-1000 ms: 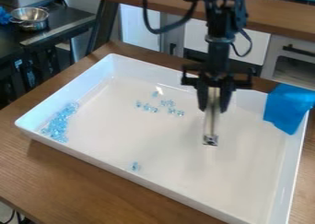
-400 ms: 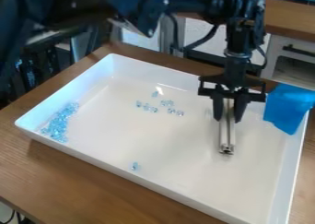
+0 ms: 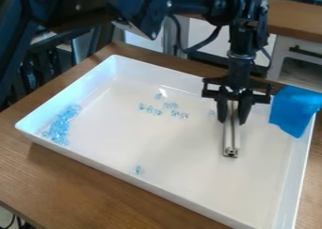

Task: Sweep into pile

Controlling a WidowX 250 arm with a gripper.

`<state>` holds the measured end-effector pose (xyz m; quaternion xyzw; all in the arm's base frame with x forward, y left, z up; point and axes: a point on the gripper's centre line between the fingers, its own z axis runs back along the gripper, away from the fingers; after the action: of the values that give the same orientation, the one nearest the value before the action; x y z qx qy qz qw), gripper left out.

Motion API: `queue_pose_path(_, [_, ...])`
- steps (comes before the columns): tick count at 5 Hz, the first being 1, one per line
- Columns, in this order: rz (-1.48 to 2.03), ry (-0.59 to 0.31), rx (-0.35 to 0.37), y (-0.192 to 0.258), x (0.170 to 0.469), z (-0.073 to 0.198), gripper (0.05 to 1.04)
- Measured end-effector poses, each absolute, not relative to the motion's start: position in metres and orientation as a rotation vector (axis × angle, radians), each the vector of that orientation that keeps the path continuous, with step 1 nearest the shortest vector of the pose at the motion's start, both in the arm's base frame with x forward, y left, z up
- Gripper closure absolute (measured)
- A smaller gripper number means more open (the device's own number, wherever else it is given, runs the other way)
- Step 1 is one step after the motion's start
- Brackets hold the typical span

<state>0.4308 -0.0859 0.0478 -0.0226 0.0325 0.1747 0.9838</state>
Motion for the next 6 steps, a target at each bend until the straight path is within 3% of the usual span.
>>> queue_pose_path(3, [0.436,0.050,-0.043,-0.020,0.414,0.040,0.713])
queue_pose_path(5, [0.523,0.097,-0.086,0.048,0.409,0.038,0.713])
queue_pose_path(6, [0.553,0.091,-0.088,0.061,0.407,0.036,0.713])
